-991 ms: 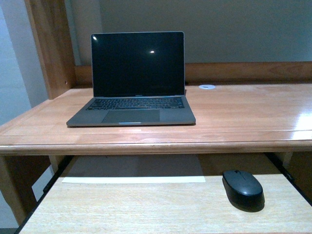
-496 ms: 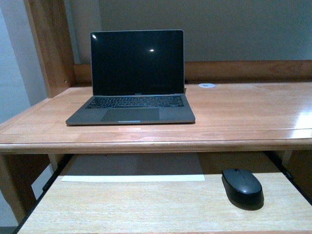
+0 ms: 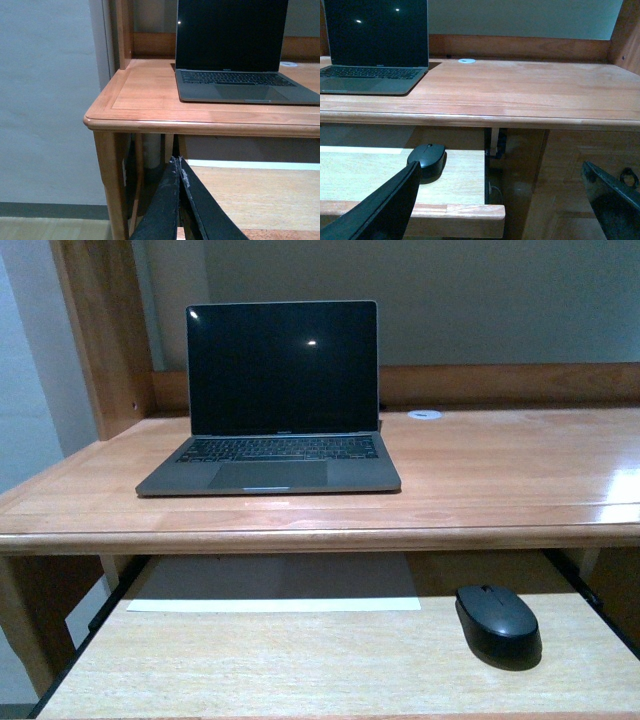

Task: Place mouse

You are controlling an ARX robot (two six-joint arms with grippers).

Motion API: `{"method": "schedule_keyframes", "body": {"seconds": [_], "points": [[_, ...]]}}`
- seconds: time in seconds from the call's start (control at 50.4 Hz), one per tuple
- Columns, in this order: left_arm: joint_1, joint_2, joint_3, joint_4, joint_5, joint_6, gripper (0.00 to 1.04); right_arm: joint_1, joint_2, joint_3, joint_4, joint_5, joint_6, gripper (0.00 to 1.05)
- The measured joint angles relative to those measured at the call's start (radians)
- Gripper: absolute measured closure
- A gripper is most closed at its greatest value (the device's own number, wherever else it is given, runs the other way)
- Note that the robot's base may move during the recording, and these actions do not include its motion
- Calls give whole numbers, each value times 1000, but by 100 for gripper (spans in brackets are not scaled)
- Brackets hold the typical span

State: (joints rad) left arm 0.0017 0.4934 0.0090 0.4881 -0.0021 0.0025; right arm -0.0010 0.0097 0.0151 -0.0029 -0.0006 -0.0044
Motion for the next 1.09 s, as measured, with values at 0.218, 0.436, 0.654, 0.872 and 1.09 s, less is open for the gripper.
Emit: {"method": "schedule_keyframes", "body": {"seconds": [0.218, 0.436, 0.654, 0.872, 1.09], "points": [[0, -95, 0, -93, 0, 0, 103, 0, 0, 0, 0, 0, 0, 7], [0, -177, 0, -170, 0, 0, 103, 0, 0, 0, 0, 0, 0, 7], [0, -238, 0, -230, 0, 0, 103, 0, 0, 0, 0, 0, 0, 7], [0, -297, 0, -289, 0, -1, 103, 0, 0, 0, 0, 0, 0, 7], [0, -399, 0, -437, -1, -2, 103, 0, 0, 0, 0, 0, 0, 7]]}}
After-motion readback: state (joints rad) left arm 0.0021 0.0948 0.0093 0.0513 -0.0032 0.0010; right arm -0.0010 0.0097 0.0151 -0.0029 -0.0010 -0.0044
